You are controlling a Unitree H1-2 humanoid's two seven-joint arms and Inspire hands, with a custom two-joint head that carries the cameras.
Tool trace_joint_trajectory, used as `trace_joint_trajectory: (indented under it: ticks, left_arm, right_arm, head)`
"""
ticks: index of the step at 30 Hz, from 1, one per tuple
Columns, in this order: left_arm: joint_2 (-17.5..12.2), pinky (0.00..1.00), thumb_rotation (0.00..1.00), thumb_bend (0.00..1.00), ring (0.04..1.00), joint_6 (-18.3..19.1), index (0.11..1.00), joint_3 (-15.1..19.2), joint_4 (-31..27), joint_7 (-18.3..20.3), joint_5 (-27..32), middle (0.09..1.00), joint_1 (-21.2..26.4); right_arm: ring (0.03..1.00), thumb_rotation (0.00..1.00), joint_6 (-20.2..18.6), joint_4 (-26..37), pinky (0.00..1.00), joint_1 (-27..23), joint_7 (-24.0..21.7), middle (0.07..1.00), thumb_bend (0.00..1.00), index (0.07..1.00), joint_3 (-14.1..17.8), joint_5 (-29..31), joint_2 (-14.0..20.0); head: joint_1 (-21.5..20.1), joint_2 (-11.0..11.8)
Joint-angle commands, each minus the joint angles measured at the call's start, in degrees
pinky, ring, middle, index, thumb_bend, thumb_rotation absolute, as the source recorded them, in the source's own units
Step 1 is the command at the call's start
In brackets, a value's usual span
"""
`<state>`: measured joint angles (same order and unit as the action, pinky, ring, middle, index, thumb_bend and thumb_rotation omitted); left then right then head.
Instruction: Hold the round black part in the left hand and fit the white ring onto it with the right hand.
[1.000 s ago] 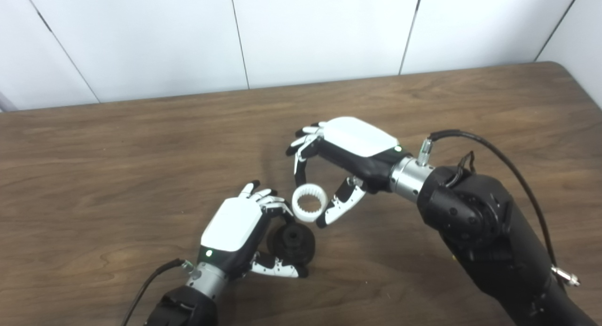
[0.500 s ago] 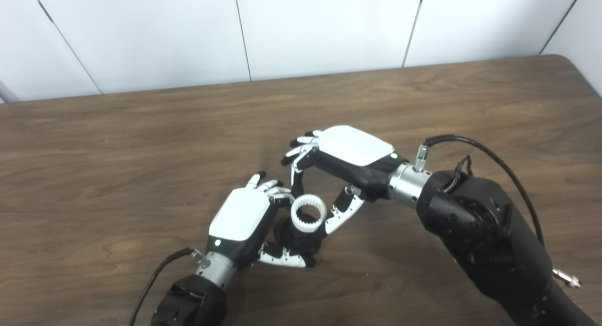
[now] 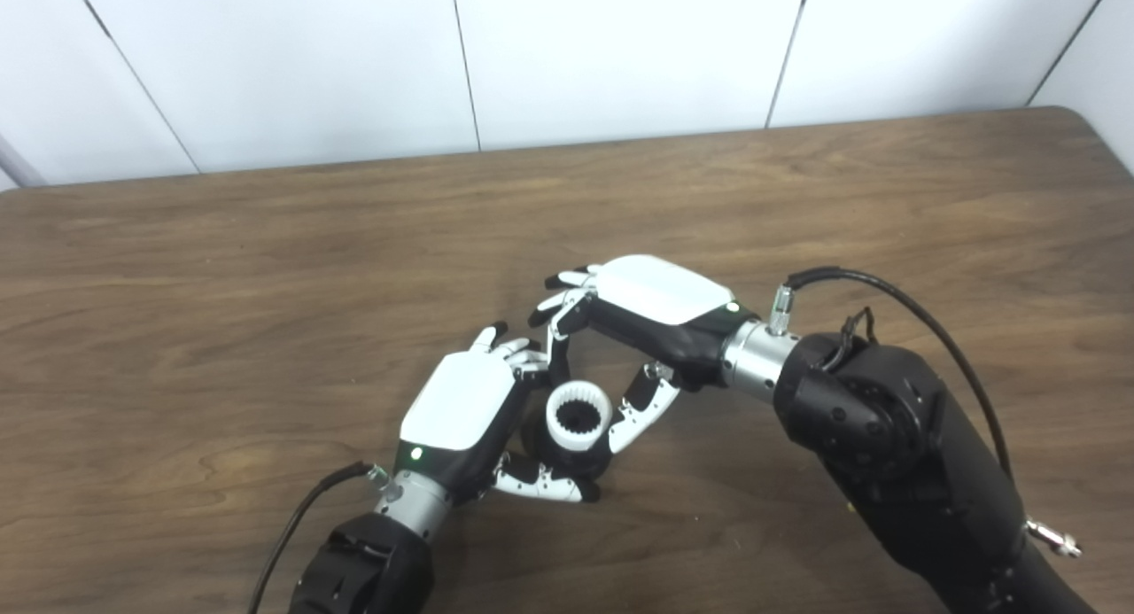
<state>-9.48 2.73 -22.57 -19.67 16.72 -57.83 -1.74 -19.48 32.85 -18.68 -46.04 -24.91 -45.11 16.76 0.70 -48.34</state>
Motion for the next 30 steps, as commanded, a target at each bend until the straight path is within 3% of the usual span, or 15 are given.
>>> trace_joint_trajectory:
  ticks: [1, 30]
  left_arm:
    - [-0.35, 1.0, 0.05, 0.52, 0.879, 0.28, 0.486, -0.14, -1.22, 0.32, -1.43, 0.776, 0.65]
    - [0.04, 1.0, 0.05, 0.52, 0.874, 0.29, 0.486, -0.08, -1.15, 0.35, -1.26, 0.771, 1.12]
  right_arm:
    - [0.956, 0.13, 2.01, -0.02, 0.98, -0.91, 2.48, 0.843, 0.52, 0.483, 0.71, 0.38, -0.5]
    - [0.964, 0.13, 3.5, -1.68, 0.97, 0.06, 3.7, 0.847, 0.52, 0.483, 0.42, -0.56, -1.53]
  head:
    - [0.03, -0.01]
    - [-0.06, -0.24]
